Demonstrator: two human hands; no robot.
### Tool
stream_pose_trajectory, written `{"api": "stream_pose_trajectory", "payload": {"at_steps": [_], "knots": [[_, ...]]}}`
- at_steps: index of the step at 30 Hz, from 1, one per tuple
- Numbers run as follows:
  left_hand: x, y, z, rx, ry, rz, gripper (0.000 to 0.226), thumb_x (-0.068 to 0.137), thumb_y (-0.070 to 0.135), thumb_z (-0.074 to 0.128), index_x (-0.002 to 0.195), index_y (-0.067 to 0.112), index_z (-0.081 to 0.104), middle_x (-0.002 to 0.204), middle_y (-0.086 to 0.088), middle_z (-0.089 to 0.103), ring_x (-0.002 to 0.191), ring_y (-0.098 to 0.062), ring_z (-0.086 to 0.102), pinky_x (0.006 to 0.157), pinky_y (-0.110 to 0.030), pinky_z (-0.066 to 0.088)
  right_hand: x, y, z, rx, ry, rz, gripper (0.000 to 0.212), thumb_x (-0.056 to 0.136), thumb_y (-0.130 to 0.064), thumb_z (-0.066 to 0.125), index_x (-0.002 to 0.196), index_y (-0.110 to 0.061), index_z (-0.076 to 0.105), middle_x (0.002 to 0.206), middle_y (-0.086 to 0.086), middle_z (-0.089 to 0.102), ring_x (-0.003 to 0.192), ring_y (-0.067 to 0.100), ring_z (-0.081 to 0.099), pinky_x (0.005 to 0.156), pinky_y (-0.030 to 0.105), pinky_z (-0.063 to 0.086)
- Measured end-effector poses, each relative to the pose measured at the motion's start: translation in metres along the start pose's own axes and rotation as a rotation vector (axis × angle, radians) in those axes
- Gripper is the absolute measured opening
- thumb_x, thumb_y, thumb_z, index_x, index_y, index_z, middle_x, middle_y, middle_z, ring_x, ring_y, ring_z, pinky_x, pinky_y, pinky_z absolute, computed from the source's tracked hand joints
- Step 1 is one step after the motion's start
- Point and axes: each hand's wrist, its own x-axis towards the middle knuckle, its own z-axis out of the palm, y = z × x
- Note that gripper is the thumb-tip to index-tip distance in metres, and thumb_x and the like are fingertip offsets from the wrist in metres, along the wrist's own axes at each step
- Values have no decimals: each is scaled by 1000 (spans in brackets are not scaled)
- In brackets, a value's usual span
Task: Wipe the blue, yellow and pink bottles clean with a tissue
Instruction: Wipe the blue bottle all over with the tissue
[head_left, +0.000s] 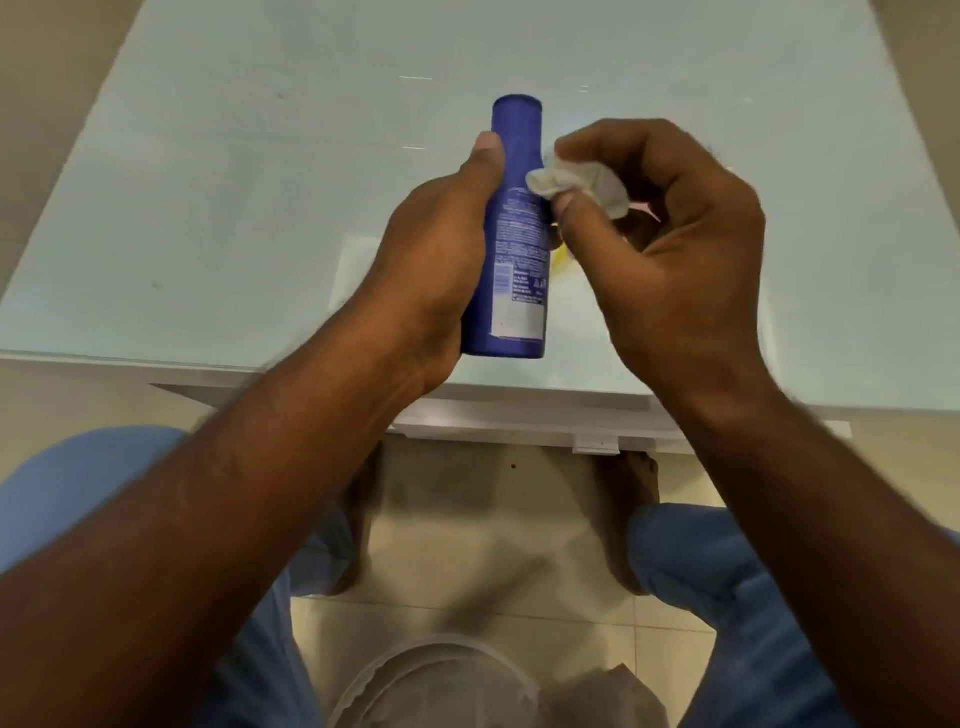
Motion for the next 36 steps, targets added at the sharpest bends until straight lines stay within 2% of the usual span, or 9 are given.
{"api": "stream_pose_trajectory", "payload": {"at_steps": [3,6,8,15,19,21,24,30,36], "knots": [[1,0,-1,-76,4,-13,39,108,47,42,111,20,69,93,-1,78,83,-20,76,81,-40,65,-9,-7,4,-51,-72,-85,15,93,-12,76,107,-16,78,106,-11,75,99,10,72,97,56,57],[6,2,-6,-166,19,-36,45,109,47,40,127,14,65,103,-4,81,92,-23,78,88,-43,64,-20,-12,5,-90,-238,-204,16,84,-4,79,94,-17,80,95,-10,76,86,-7,62,118,26,39],[6,3,-6,-130,15,-17,44,109,46,40,128,14,64,105,-4,81,96,-24,78,90,-45,63,-18,-11,4,-73,-217,-176,14,86,-8,76,94,-19,79,95,-10,76,87,-1,67,120,41,42],[2,-2,1,-64,-54,22,41,108,45,41,117,18,70,102,-4,79,91,-23,77,87,-43,63,-7,-8,-1,-56,-66,-89,14,90,-6,68,95,-13,78,99,-5,73,94,14,71,96,54,57],[6,2,-5,-100,-47,35,46,110,45,36,131,14,63,109,-4,80,94,-23,78,87,-40,64,-16,-8,1,-89,-216,-145,18,86,-3,67,78,-16,76,84,-10,71,81,5,65,115,17,39],[6,1,-5,-70,-70,50,43,109,46,36,124,18,67,103,0,81,91,-20,78,84,-38,64,-10,-6,-1,-22,-70,-65,20,88,-5,61,84,-18,76,88,-8,74,88,9,72,104,36,55],[2,-1,-1,28,-101,52,38,107,49,39,101,27,69,83,5,78,79,-17,76,79,-37,64,-2,-5,-2,46,101,3,23,93,3,61,100,-13,75,101,2,75,98,7,73,82,23,60],[10,1,-9,-32,-63,81,49,109,48,30,128,18,65,109,0,81,100,-21,77,92,-42,62,-15,-8,3,-84,-206,-75,23,85,-19,62,76,-37,71,89,-16,69,91,9,71,122,68,32],[5,-3,-4,102,-139,75,42,105,55,36,101,27,68,84,5,80,75,-15,77,76,-33,64,-1,-6,-7,165,21,110,22,95,2,68,102,-17,76,102,0,77,98,7,74,78,17,60]]}}
